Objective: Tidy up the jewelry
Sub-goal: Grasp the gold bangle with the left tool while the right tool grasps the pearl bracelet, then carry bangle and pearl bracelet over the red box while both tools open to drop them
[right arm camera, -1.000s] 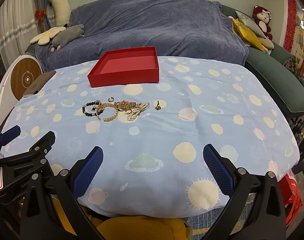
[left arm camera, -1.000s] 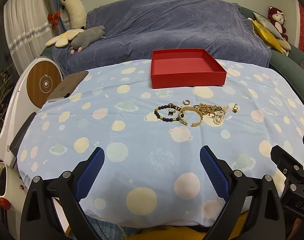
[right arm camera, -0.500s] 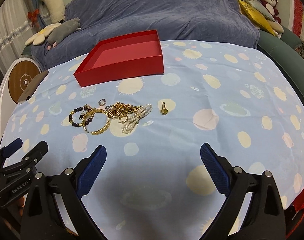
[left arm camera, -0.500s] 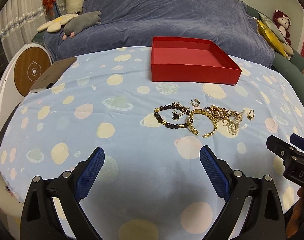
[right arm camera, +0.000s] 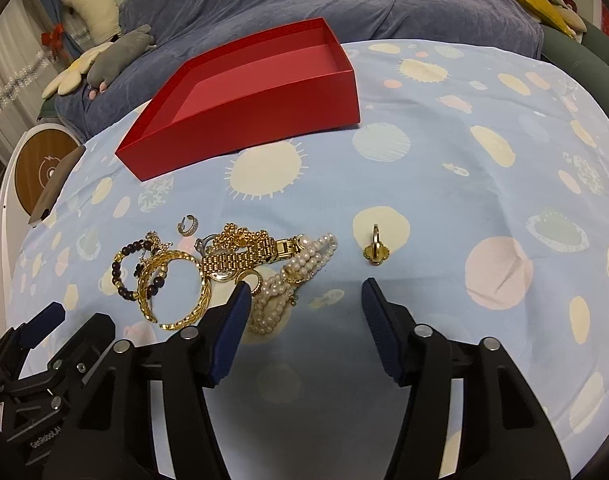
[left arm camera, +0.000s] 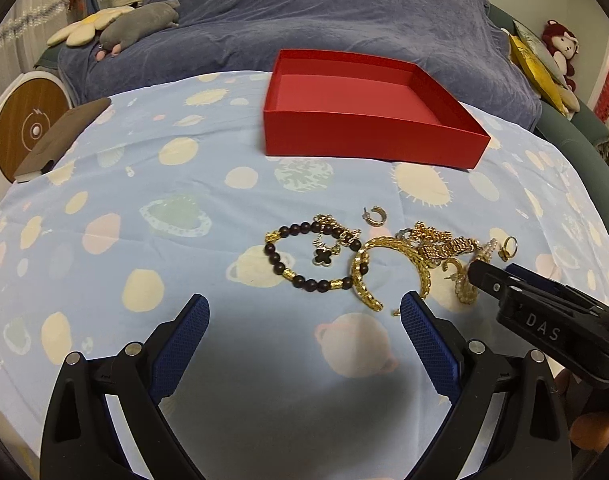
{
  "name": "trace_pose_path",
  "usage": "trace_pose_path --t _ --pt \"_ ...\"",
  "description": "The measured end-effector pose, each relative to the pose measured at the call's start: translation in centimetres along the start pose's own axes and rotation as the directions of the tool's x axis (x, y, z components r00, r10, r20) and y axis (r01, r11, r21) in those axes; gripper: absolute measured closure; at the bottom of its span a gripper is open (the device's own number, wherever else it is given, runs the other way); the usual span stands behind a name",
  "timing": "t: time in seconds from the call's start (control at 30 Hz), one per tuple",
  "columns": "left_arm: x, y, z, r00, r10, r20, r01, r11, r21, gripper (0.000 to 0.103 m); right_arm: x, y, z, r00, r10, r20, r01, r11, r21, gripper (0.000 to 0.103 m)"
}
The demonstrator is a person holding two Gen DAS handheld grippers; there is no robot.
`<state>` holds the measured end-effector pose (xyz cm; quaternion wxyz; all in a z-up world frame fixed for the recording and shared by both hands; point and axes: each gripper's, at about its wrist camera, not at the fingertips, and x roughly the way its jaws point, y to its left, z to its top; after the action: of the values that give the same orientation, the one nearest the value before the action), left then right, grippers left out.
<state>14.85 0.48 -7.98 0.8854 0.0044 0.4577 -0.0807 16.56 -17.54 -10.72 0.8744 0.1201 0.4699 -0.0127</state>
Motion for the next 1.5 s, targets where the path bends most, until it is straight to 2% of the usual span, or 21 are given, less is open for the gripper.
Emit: trace_pose_path --t 0.03,0.13,0.2,0.27,0.43,0.47,0.53,0.63,0.87,1.17,1.37,1.5 --pt "0.3 -0.3 0.2 1.000 -0.004 0.000 0.004 1.000 0.007 0.009 0.1 0.1 0.0 1.000 -0.005 0.007 0.006 1.000 -0.007 0.057" --pt "1.4 -1.1 0.7 1.000 -0.012 -0.002 0.012 0.999 0.030 0.013 0.3 0.4 0.1 0.999 -0.031 0.023 0.032 0.999 -0.038 0.072" --pt "2.2 -1.5 1.0 1.000 -0.022 -0.013 0.022 0.999 0.042 0.026 0.2 0.4 0.1 0.999 -0.029 0.029 0.030 0.999 -0.045 0.079" --pt "3.1 -1.7 1.1 0.999 -0.028 -0.031 0.029 0.999 0.045 0.033 0.0 0.2 -0.1 0.999 -0.029 0.033 0.030 0.998 -0.050 0.086" --pt "3.7 -1.6 0.9 0.999 -0.033 -0.032 0.034 0.998 0.044 0.053 -0.8 -0.6 -0.8 0.999 -0.031 0.031 0.032 0.998 -0.046 0.087" --pt "3.7 -1.5 0.9 0.999 -0.035 -0.029 0.036 0.998 0.043 0.061 -1.0 -0.8 -0.9 0.999 -0.028 0.029 0.030 0.999 -0.043 0.087" --pt "3.5 -1.3 1.0 0.998 -0.062 -0.030 0.063 0.998 0.031 0.069 -1.3 -1.0 -1.2 0.999 -0.025 0.028 0.026 0.999 -0.036 0.087" --pt "3.0 -1.0 1.1 0.995 -0.092 -0.028 0.093 0.996 0.017 0.099 -1.9 -1.1 -1.5 0.999 -0.019 0.031 0.020 0.999 -0.033 0.087" --pt "1.6 -0.8 0.5 0.994 -0.106 -0.025 0.106 0.994 0.004 0.101 -3.7 -1.1 -1.8 0.999 -0.009 0.045 0.011 0.999 -0.035 0.087" --pt "-3.5 0.3 0.5 0.991 -0.128 0.027 0.129 0.992 -0.015 0.101 -7.8 -0.5 -1.7 0.995 0.039 0.096 -0.033 0.997 -0.070 0.087" --pt "-5.7 0.3 3.5 0.986 -0.150 0.075 0.150 0.989 0.006 0.101 -9.8 -0.3 0.9 0.985 0.118 0.123 -0.108 0.991 -0.083 0.087" --pt "-5.3 -0.1 7.2 0.981 -0.163 0.108 0.161 0.987 0.026 0.101 -9.6 0.3 5.0 0.978 0.142 0.150 -0.125 0.985 -0.118 0.087"
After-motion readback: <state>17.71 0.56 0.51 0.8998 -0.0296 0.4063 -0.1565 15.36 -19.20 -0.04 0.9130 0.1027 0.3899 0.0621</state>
